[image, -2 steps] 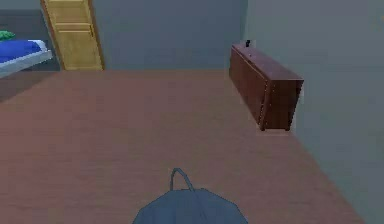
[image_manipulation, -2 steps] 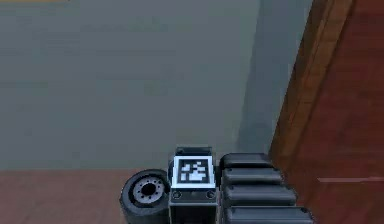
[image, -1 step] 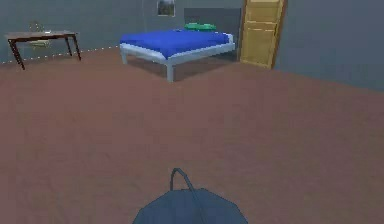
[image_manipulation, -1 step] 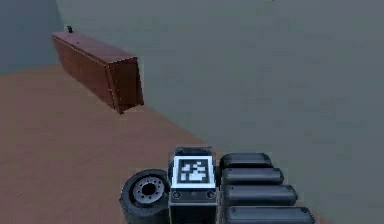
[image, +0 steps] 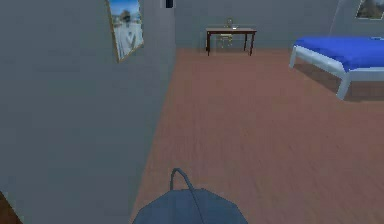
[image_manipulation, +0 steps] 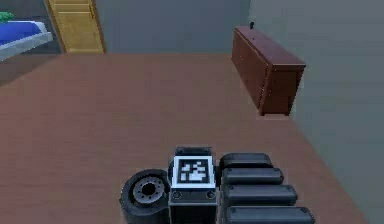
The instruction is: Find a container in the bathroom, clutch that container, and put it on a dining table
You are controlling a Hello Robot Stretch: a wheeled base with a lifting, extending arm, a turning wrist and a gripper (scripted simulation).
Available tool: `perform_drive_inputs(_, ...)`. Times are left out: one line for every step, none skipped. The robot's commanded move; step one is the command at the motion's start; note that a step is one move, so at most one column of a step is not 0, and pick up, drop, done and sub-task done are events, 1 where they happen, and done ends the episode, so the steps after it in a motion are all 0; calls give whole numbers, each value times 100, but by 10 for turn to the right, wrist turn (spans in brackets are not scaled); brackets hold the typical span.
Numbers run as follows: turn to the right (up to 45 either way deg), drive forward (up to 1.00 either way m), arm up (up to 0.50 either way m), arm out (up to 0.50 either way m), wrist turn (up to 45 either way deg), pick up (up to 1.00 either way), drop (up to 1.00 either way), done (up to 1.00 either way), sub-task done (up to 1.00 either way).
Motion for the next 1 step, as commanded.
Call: perform_drive_inputs(0,30,0,0,0,0,0,0,0)
